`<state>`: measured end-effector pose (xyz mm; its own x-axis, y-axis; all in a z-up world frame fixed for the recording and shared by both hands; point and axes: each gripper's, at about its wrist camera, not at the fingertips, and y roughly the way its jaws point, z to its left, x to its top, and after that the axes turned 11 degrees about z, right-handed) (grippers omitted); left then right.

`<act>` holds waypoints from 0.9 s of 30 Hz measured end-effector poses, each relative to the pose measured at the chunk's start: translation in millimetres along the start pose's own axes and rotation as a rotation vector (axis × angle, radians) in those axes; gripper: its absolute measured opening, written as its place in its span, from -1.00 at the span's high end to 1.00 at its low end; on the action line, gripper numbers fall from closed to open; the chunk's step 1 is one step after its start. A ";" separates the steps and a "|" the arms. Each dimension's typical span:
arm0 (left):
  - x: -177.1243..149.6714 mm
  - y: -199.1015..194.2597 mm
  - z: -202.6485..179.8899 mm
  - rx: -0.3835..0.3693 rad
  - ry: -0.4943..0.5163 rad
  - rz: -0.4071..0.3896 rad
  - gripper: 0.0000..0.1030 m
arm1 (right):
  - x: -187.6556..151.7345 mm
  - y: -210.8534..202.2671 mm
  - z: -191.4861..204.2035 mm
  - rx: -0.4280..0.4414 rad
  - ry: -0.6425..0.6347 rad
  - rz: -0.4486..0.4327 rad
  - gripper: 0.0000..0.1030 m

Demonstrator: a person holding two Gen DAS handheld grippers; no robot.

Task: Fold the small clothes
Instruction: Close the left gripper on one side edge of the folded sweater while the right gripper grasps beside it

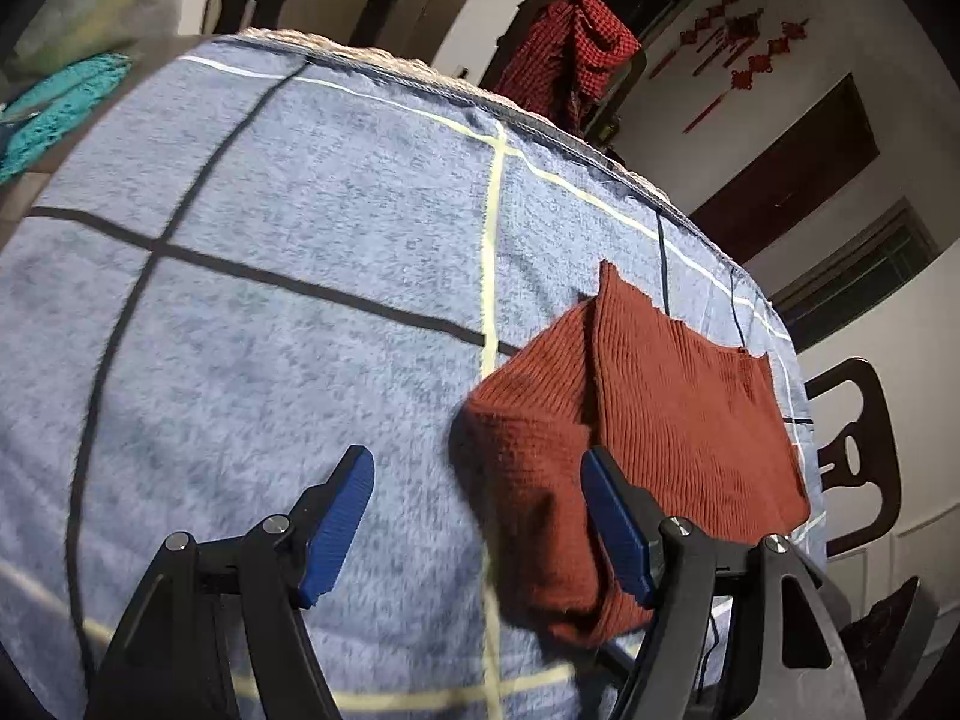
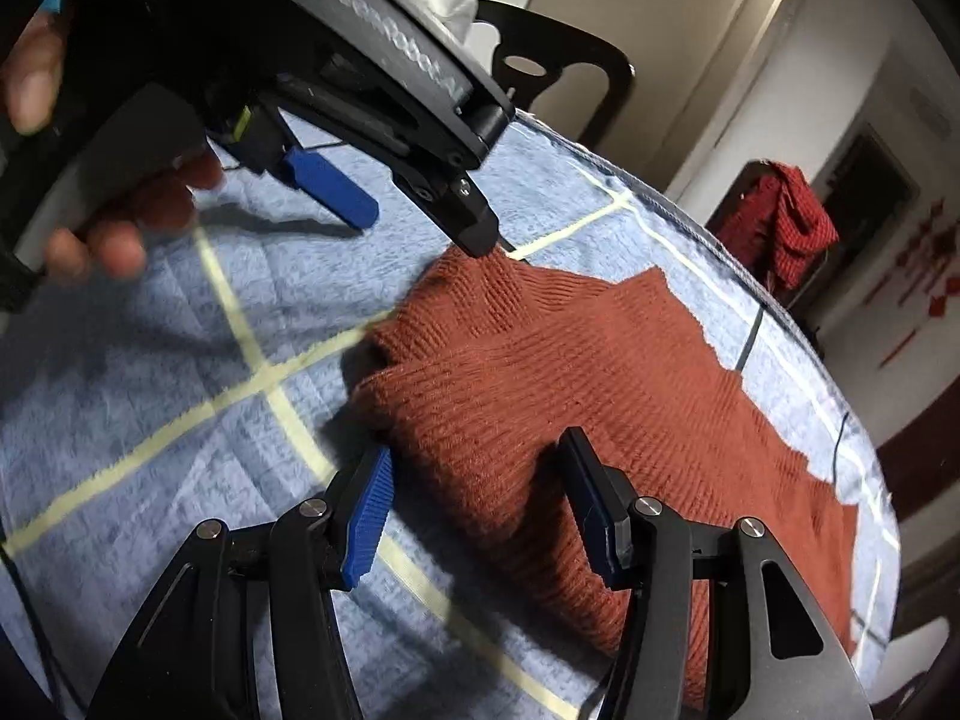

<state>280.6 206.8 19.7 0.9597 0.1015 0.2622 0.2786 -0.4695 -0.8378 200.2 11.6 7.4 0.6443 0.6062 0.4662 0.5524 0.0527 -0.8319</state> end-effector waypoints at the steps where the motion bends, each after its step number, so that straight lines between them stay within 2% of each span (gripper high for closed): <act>1: 2.7 3.0 -0.2 -0.018 0.002 0.010 -0.43 | -1.1 0.2 -1.6 0.006 0.012 -0.007 -0.06; 3: 8.1 8.7 -0.9 -0.064 0.005 0.029 -0.44 | -2.5 1.2 -3.1 0.012 0.024 -0.012 -0.05; 5: 13.1 11.2 -3.0 -0.080 0.009 0.030 -0.44 | -2.1 0.9 -5.6 0.010 0.039 -0.014 0.13; 11: 27.8 22.0 -9.9 -0.144 0.005 0.061 -0.45 | -3.3 -2.2 -8.8 0.031 0.072 -0.019 0.32; 14: 30.6 26.0 -19.2 -0.137 0.041 0.081 -0.45 | -4.5 -3.7 -10.0 0.043 0.083 -0.021 0.33; 19: 37.2 35.7 -27.7 -0.171 0.053 0.117 -0.45 | -5.2 -4.3 -13.9 0.065 0.104 -0.024 0.34; 27: 37.1 39.5 -45.5 -0.113 0.088 0.130 -0.41 | -6.0 -4.2 -16.6 0.075 0.117 -0.030 0.35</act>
<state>325.4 152.2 18.1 0.9790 -0.0414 0.1998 0.1411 -0.5699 -0.8095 202.9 -5.5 13.1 0.6880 0.5067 0.5195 0.5342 0.1310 -0.8352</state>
